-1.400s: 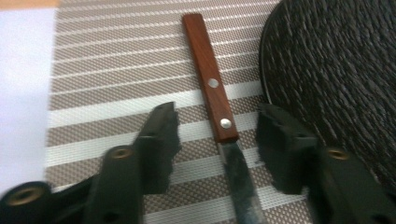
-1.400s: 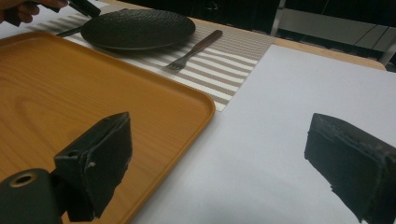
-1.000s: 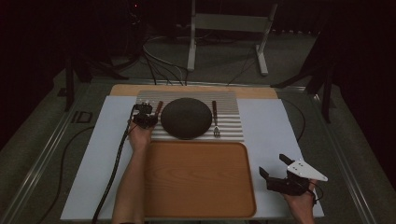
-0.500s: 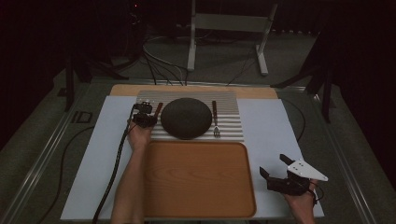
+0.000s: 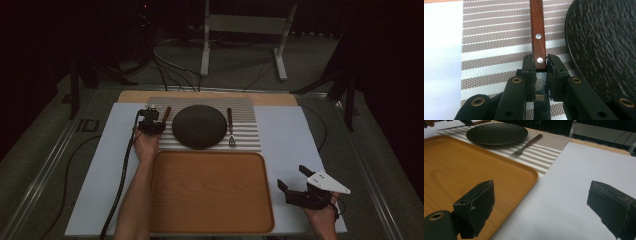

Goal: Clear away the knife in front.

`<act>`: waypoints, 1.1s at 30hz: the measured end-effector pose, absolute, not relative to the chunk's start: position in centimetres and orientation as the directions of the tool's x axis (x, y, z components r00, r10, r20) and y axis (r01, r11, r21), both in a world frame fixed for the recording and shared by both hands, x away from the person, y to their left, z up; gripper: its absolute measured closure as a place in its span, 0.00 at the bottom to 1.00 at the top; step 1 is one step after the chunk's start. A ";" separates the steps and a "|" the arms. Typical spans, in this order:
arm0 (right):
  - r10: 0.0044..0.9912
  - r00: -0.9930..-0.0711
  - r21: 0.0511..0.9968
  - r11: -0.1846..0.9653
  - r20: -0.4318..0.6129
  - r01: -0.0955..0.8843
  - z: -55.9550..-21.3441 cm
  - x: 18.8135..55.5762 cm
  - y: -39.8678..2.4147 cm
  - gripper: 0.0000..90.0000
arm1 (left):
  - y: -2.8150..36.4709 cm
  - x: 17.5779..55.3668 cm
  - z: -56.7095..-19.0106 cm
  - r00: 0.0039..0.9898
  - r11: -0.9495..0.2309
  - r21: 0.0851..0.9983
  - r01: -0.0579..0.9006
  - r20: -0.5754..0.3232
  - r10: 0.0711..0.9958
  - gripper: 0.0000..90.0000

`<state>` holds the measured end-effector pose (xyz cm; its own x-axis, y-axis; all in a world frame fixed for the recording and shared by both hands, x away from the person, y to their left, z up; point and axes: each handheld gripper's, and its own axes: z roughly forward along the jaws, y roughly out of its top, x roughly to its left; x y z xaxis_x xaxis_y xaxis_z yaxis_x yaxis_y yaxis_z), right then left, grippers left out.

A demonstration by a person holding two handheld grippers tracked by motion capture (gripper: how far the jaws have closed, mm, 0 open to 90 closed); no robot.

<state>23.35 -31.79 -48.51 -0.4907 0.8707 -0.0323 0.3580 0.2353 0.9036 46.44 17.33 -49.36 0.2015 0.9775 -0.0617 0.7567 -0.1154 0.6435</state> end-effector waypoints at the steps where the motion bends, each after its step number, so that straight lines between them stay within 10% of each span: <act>1: 0.871 -0.490 0.904 0.235 -0.032 0.358 -48.5 23.3 -31.8 0.08 | 17.4 46.4 -49.2 0.201 -0.114 0.647 0.754 -0.062 0.978 0.87; 33: 0.868 -0.496 0.901 0.243 -0.035 0.361 -48.6 23.4 -31.6 0.08 | 16.5 44.2 -46.8 0.176 -0.085 0.684 0.725 -0.065 0.982 0.87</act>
